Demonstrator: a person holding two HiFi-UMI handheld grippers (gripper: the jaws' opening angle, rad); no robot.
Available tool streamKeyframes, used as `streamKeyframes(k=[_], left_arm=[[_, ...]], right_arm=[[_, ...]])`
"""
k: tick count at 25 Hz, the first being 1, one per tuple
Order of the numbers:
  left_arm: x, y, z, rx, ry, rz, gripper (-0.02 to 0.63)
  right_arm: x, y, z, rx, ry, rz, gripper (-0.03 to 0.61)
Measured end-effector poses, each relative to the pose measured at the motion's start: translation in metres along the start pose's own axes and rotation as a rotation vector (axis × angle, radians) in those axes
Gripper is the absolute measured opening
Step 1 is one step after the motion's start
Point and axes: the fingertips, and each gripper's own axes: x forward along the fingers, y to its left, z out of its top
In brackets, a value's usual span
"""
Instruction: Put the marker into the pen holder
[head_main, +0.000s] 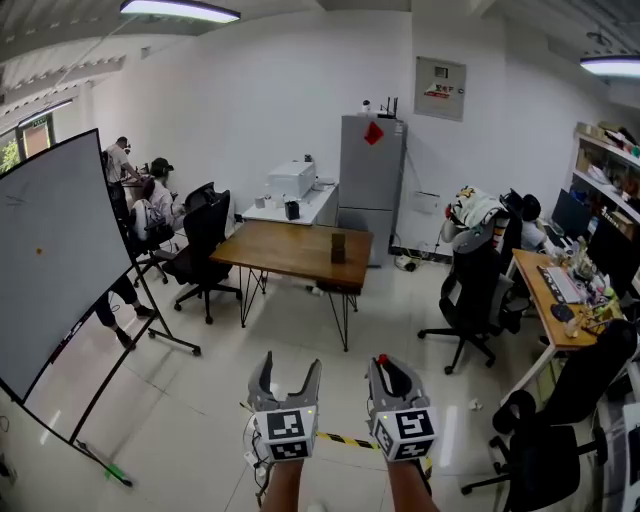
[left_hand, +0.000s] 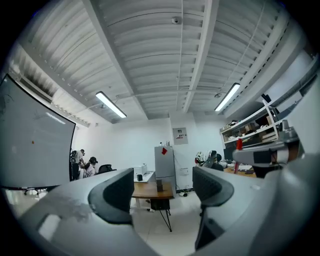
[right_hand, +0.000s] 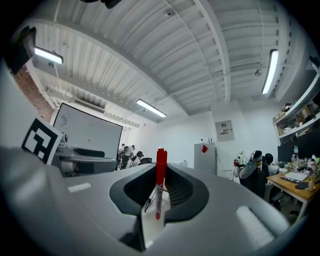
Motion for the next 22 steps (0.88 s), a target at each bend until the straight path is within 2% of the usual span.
streamKeyframes(k=[5,8,12,17,22], left_arm=[[0.038,0.046,-0.014,-0.004,0.02,-0.003,0.374],[0.058,0.055,-0.029,-0.012,0.05,-0.023,0.374],[0.085,0.058,-0.038,-0.04,0.056,-0.049,0.374],[0.127,0.076,-0.056,-0.046,0.063,-0.027,0.374],[0.186,0.09,-0.07,-0.041,0.095,0.009,0.365]], right_arm=[[0.063,0.019,-0.01,-0.009,0.022,0.016,0.055],[0.089,0.022,-0.021,-0.011,0.049,0.023,0.055],[0.116,0.013,-0.025,-0.033,0.068,0.012,0.055],[0.16,-0.001,-0.042,-0.028,0.07,0.022,0.055],[0.224,-0.025,-0.055,-0.004,0.064,0.067,0.055]])
